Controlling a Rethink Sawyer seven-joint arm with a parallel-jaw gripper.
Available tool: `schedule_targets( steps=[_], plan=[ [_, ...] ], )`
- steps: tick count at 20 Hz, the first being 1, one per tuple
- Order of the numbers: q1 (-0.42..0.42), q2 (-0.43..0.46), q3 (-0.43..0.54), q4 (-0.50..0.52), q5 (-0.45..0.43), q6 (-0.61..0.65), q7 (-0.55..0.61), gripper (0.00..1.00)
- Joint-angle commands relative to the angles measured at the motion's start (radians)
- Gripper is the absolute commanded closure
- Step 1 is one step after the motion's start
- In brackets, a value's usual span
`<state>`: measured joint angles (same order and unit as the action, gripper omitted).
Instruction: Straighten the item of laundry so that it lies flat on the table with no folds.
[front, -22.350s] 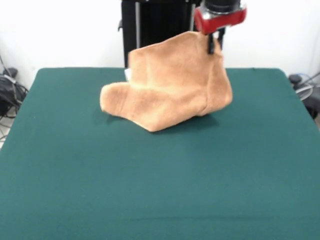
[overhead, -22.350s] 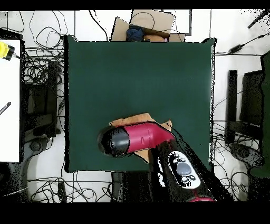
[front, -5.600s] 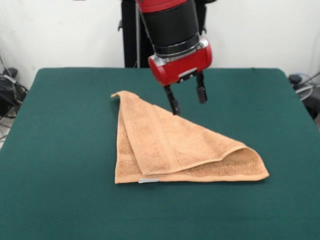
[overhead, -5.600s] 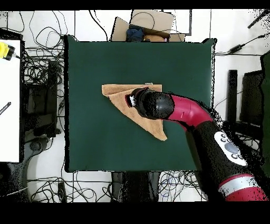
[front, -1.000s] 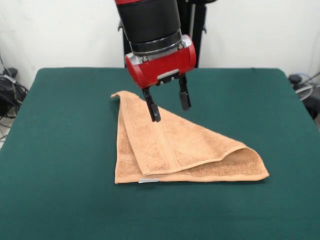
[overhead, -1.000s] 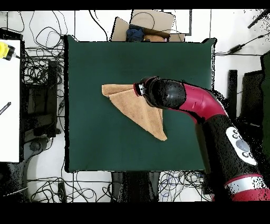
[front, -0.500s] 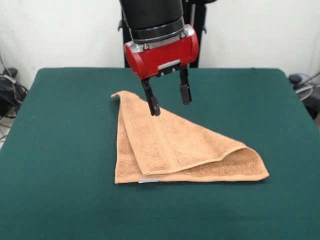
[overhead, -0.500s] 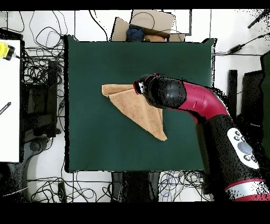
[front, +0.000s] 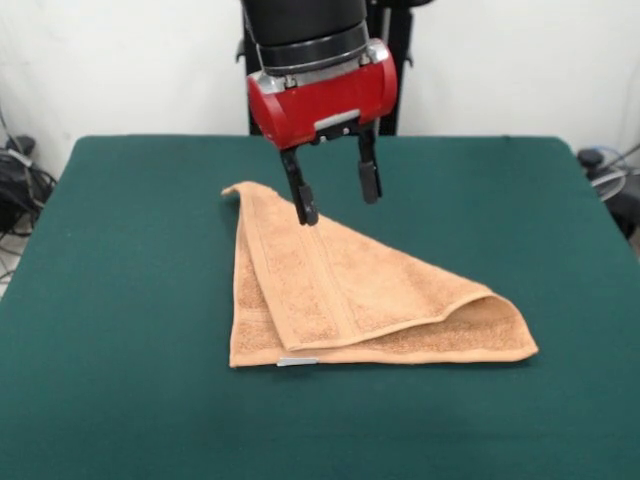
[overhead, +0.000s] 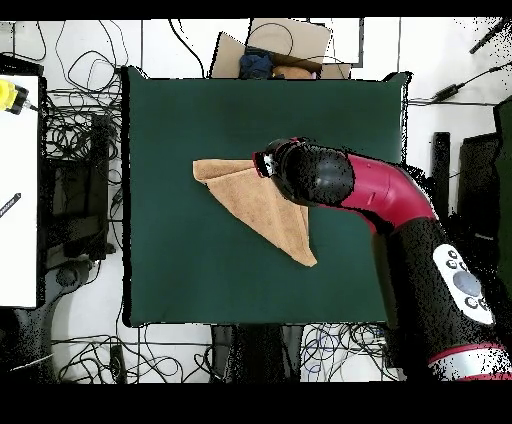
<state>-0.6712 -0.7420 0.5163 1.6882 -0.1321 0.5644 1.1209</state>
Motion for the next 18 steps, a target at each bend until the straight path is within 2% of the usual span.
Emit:
schedule_targets(
  steps=[1, 5, 10, 14, 18],
  plan=[
    [0.017, 0.132, 0.005, 0.010, -0.082, -0.009, 0.020, 0.00],
    [-0.028, 0.250, 0.036, -0.067, -0.101, -0.008, -0.074, 0.00],
    [-0.089, 0.334, 0.072, -0.087, -0.140, -0.050, -0.120, 0.00],
    [-0.121, 0.382, 0.092, -0.104, -0.191, -0.084, -0.130, 0.00],
    [-0.155, 0.392, 0.107, -0.090, -0.245, -0.114, -0.114, 0.00]
  ],
)
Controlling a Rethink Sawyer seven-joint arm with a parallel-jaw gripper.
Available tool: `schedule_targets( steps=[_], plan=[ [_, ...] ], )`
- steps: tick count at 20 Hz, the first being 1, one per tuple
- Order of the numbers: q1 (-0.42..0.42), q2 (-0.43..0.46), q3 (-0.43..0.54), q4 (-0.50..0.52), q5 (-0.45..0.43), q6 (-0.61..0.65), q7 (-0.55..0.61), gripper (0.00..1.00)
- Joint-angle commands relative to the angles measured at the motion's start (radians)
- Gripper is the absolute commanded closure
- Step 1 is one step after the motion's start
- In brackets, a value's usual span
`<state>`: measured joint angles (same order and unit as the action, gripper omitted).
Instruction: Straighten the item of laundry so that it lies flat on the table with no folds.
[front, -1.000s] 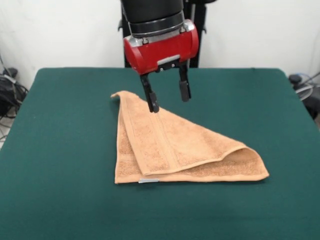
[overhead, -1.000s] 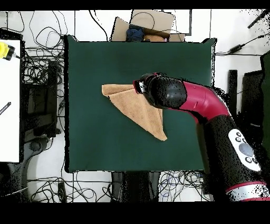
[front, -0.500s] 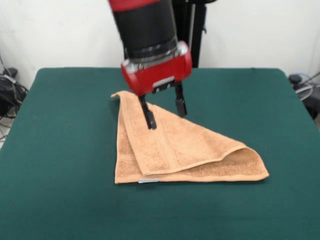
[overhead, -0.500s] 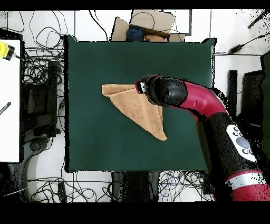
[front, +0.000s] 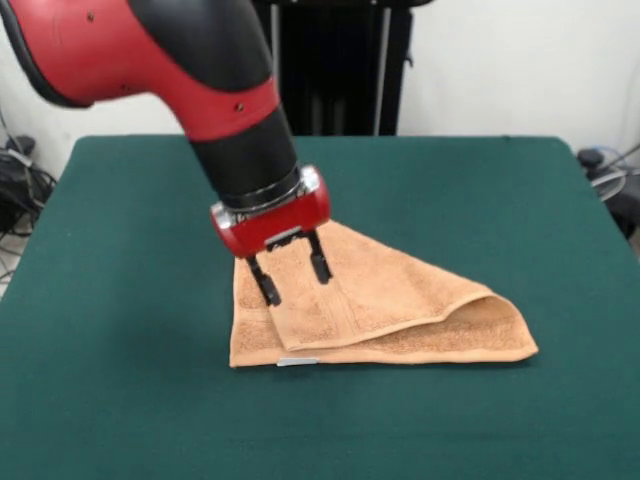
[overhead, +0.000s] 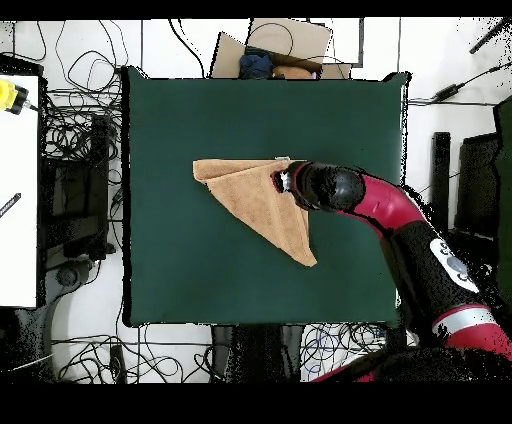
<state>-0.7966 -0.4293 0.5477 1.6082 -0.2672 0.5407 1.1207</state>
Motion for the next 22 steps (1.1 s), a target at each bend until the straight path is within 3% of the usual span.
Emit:
schedule_targets(
  steps=[1, 8, 22],
  plan=[
    [-0.037, 0.082, 0.083, -0.011, -0.117, -0.087, -0.110, 0.00],
    [-0.064, 0.084, 0.108, -0.003, -0.159, -0.080, -0.074, 0.00],
    [-0.049, 0.132, 0.067, 0.067, -0.270, -0.273, 0.051, 0.00]
  ],
)
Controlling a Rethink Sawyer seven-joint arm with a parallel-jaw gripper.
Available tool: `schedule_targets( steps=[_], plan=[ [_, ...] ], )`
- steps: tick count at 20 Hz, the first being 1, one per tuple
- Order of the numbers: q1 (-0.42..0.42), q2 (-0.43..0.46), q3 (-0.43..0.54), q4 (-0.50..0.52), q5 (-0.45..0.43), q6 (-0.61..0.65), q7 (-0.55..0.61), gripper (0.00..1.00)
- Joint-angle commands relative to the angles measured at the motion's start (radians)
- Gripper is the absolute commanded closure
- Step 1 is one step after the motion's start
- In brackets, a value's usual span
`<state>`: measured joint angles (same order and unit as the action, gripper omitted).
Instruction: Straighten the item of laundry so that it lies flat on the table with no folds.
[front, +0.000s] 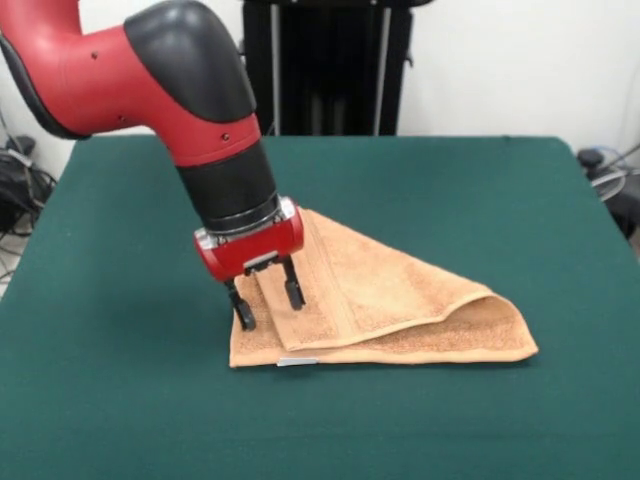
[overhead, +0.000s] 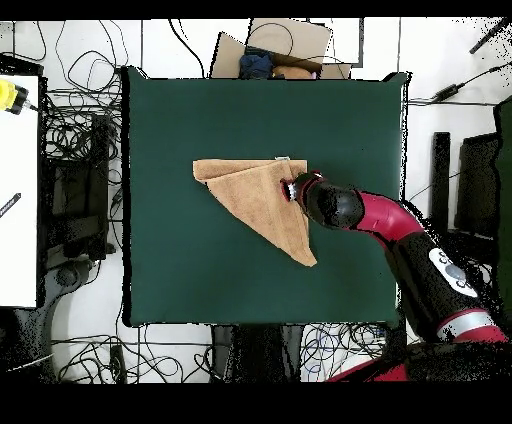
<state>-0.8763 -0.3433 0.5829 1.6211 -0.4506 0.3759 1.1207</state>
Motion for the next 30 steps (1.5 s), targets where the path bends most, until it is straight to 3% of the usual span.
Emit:
schedule_targets(
  steps=[1, 10, 19, 30],
  plan=[
    [0.036, 0.049, 0.025, 0.058, -0.091, -0.122, 0.059, 0.00],
    [0.053, 0.113, 0.008, 0.043, -0.106, -0.166, 0.073, 0.00],
    [0.076, 0.011, -0.017, 0.116, -0.076, -0.141, 0.118, 0.00],
    [0.092, -0.013, -0.022, 0.120, -0.055, -0.116, 0.121, 0.00]
  ],
)
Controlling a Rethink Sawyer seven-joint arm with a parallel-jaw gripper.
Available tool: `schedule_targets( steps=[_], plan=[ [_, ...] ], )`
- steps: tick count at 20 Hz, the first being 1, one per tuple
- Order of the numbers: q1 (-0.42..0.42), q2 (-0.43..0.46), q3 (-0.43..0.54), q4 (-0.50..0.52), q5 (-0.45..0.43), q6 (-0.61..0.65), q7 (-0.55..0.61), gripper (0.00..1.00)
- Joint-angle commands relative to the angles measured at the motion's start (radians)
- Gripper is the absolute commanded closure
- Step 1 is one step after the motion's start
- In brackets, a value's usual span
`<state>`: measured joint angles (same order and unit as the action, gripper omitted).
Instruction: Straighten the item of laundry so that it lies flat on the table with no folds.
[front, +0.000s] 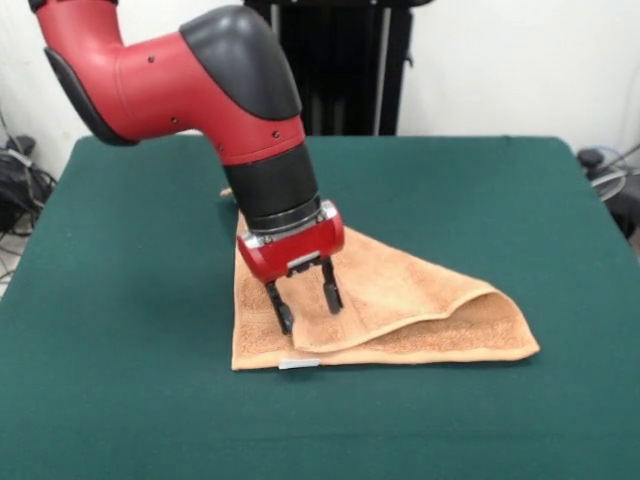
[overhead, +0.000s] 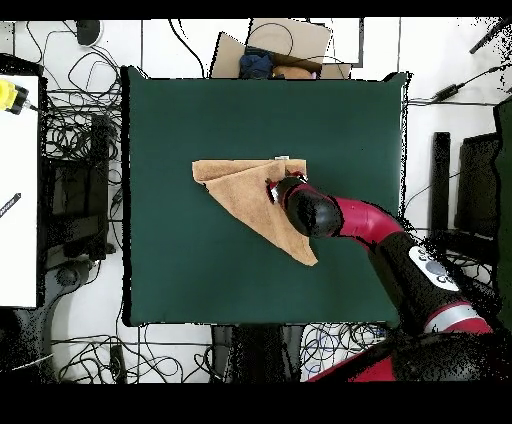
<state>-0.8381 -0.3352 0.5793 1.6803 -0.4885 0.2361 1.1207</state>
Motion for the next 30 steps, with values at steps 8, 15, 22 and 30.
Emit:
schedule_targets(
  steps=[8, 15, 22, 30],
  plan=[
    [0.057, -0.021, -0.020, 0.072, -0.020, 0.002, 0.123, 0.00],
    [0.042, -0.014, 0.000, 0.069, -0.026, 0.001, 0.100, 1.00],
    [0.050, -0.015, -0.010, 0.072, -0.026, -0.008, 0.112, 1.00],
    [0.050, -0.018, -0.002, 0.065, -0.016, 0.004, 0.111, 1.00]
  ],
)
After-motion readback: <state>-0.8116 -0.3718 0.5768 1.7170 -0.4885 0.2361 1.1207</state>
